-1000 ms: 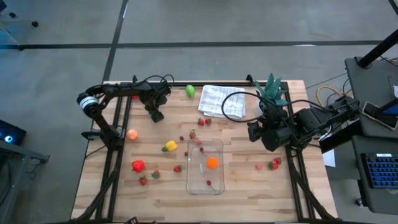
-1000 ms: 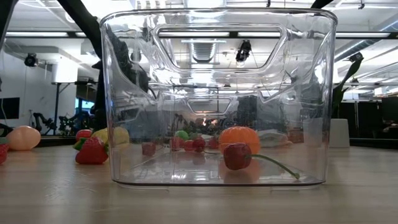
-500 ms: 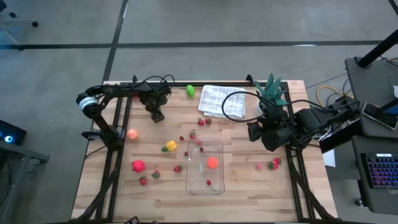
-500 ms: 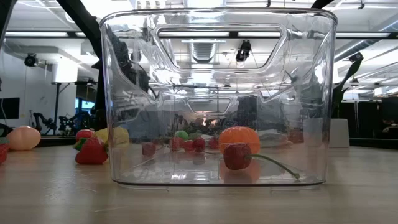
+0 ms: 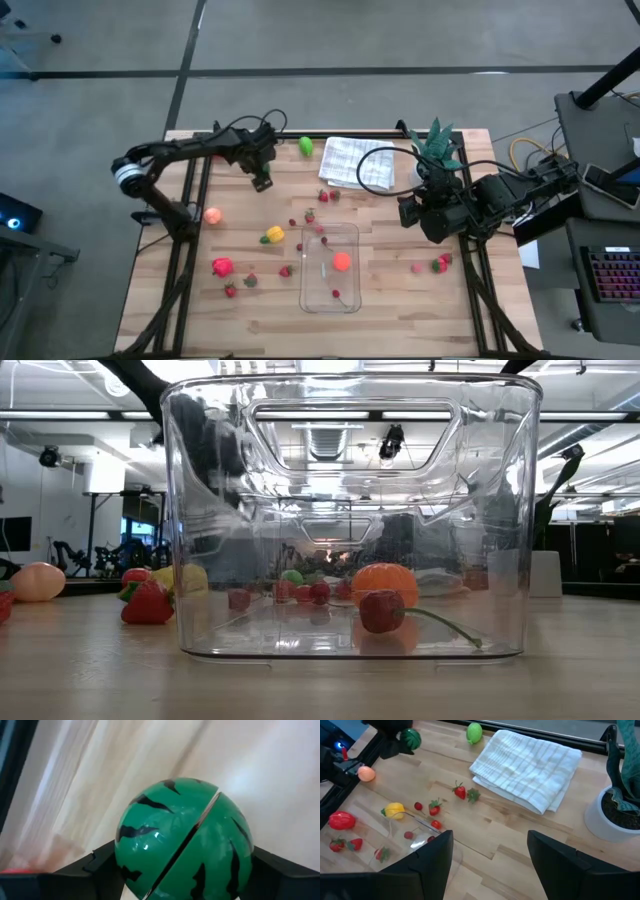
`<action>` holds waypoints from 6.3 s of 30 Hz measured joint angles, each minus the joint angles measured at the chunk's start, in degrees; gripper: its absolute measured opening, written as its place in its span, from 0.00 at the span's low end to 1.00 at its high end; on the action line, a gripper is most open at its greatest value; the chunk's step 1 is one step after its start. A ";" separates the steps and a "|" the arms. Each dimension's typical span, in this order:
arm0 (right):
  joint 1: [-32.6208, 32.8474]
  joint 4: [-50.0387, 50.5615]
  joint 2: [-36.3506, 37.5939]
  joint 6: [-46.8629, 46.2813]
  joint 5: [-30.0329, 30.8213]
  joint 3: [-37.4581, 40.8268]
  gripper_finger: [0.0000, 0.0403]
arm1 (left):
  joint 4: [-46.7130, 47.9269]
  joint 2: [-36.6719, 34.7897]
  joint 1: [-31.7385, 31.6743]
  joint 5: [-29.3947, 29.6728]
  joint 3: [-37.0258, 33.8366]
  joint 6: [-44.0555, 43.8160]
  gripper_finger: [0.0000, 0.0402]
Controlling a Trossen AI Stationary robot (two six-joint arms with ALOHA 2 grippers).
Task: Pick and placing Produce into tupperware
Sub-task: Put the green watermelon into the transparent bin, then put the orange tomato into the transparent bin
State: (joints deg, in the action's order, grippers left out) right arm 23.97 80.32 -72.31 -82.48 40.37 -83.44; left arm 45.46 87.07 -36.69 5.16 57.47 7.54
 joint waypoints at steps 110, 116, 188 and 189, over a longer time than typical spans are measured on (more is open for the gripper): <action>16.90 -17.03 -12.32 -51.04 -44.83 38.25 0.61 | -5.30 -12.20 48.64 -1.63 12.20 -29.12 0.93; 16.90 -17.83 -15.54 -50.97 -44.82 38.46 0.61 | -5.30 -12.20 48.64 -1.63 12.20 -29.29 0.93; -3.04 -38.06 -28.01 24.00 -30.86 3.19 0.57 | 0.61 -23.63 49.45 5.89 5.85 -50.80 0.93; -2.99 -38.14 -27.89 24.03 -30.02 3.19 0.60 | 0.62 -23.79 49.45 5.89 5.58 -50.80 0.93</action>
State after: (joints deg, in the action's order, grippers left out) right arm 20.97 42.18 -100.21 -58.45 10.35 -80.25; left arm 46.08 63.28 12.75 11.05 63.05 -43.26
